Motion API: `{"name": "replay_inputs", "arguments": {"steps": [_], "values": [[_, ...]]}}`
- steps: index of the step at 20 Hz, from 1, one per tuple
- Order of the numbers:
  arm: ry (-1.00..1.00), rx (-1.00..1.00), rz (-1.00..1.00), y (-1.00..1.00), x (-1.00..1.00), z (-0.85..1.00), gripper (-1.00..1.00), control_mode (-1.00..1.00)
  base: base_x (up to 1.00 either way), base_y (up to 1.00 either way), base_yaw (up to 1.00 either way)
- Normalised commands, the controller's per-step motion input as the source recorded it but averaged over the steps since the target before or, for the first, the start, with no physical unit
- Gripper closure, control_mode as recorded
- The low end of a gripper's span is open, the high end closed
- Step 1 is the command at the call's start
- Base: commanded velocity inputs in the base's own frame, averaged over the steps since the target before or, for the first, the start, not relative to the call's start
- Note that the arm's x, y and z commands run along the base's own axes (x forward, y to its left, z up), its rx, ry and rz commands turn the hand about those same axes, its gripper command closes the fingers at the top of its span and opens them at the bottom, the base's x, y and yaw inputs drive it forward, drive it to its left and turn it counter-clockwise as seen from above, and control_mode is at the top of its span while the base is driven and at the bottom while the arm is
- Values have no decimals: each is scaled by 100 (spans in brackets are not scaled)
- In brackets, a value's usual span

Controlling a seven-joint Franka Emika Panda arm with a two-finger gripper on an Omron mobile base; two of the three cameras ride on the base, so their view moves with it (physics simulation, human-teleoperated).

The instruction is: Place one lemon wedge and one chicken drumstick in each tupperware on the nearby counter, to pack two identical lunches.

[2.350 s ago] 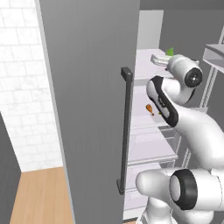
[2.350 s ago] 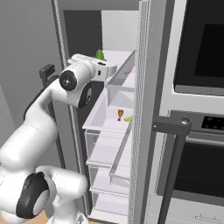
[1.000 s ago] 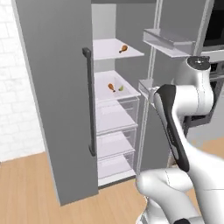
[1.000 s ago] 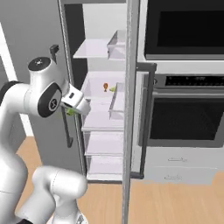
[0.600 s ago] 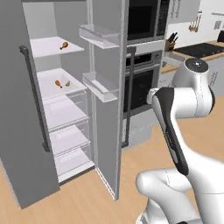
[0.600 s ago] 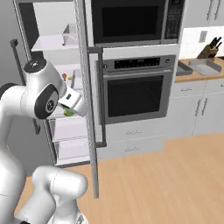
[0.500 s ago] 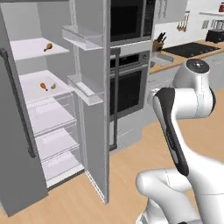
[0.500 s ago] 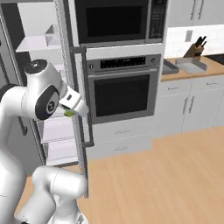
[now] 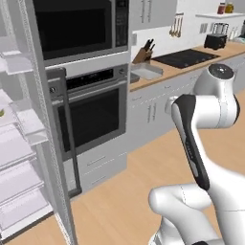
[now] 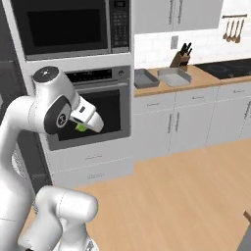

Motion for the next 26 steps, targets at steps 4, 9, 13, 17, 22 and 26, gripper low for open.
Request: {"name": "replay_inputs", "arguments": {"steps": [4, 9, 13, 17, 22, 26], "values": [[0, 0, 0, 0, 0, 0, 100, 100, 100, -100, 0], [0, 0, 0, 0, 0, 0, 100, 100, 100, -100, 0], [0, 0, 0, 0, 0, 0, 100, 100, 100, -93, 0], [0, 0, 0, 0, 0, 0, 100, 100, 100, -43, 5], [0, 0, 0, 0, 0, 0, 100, 100, 100, -21, 19], [0, 0, 0, 0, 0, 0, 100, 100, 100, -17, 30]]}}
